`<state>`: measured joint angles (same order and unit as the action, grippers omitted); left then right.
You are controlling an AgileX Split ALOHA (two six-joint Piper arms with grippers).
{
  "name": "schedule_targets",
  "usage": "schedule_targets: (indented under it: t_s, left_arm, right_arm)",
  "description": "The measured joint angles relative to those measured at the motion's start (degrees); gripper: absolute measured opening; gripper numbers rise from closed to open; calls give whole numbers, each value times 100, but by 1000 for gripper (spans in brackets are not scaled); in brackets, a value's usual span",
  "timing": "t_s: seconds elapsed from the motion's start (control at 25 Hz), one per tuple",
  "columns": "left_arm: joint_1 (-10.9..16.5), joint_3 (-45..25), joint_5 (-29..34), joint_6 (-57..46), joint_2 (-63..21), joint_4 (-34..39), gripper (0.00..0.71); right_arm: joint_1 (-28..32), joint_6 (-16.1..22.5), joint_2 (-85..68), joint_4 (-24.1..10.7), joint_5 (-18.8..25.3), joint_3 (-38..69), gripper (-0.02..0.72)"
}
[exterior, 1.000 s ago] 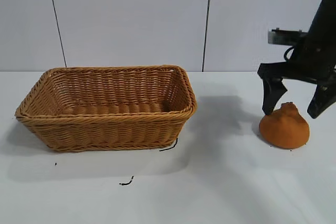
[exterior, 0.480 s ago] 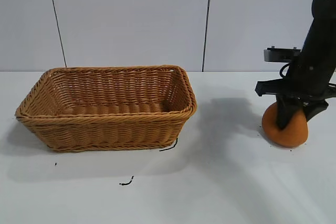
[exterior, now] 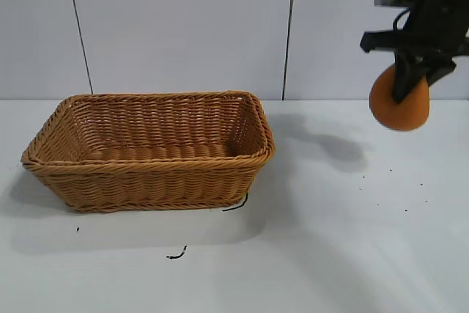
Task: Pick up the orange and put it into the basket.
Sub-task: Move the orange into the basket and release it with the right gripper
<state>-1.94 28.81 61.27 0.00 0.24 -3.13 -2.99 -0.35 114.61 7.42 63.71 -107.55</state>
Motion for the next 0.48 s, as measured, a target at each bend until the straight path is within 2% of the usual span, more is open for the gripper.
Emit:
schedule_targets:
  t_s: [0.2, 0.48]
  left_arm:
    - [0, 0, 0, 0, 0, 0, 639]
    - [0, 0, 0, 0, 0, 0, 639]
  right_arm:
    - [-477, 35, 0, 5, 30, -144, 66]
    - [-1712, 35, 6, 36, -146, -149, 66]
